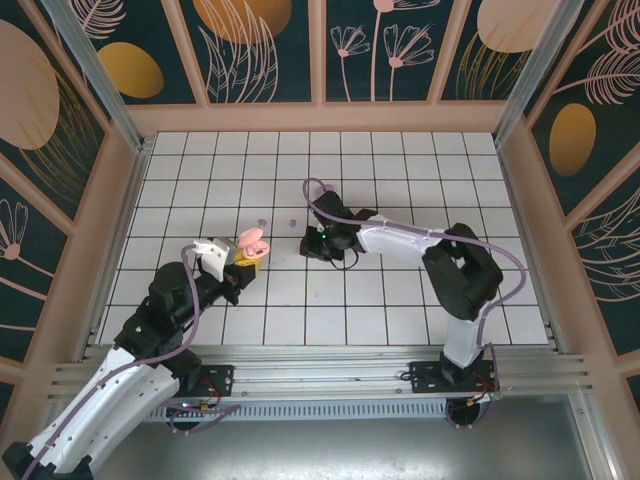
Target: Insert wireless bluetooth earbuds into charging case
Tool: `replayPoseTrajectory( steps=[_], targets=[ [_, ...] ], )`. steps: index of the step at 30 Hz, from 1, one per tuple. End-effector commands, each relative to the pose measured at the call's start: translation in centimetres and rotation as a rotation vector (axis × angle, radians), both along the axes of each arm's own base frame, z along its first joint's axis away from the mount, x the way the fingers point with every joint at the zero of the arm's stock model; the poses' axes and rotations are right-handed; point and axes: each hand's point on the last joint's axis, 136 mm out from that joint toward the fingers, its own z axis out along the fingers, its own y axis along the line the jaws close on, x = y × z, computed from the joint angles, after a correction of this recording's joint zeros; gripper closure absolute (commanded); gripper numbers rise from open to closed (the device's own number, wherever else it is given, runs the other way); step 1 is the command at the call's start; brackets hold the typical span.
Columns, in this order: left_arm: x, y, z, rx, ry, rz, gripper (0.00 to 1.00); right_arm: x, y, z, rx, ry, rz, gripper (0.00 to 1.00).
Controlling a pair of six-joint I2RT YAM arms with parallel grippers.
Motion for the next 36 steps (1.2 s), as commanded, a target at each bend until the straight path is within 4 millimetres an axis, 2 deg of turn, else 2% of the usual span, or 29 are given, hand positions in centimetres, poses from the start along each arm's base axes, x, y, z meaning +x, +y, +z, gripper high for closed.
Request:
replayPoseTrajectory(
  steps=[1,8,12,21,36],
  targets=[
    [-0.4,0.0,1.3,-0.013,-0.024,-0.015,0.94,1.0,1.8,0.7,0.037,-0.003,0.01,0.81],
    [-0.3,-0.1,1.0,-0.008,-0.023,-0.016,0.94,1.8,2.6,-1.0,-0.02,0.007,0.028,0.76],
    [-0.2,-0.1,1.0,-0.001,-0.024,-0.017,0.94,2.1,2.0,-2.0,-0.082,0.016,0.009,0.74],
    [-0.1,-0.3,0.8,0.006,-0.022,-0.022,0.94,2.3,1.9,-3.0,-0.144,0.027,0.005,0.7],
    [0.0,-0.4,0.7,0.007,-0.017,-0.027,0.94,2.5,2.8,-4.5,-0.16,0.045,0.03,0.71]
  ],
)
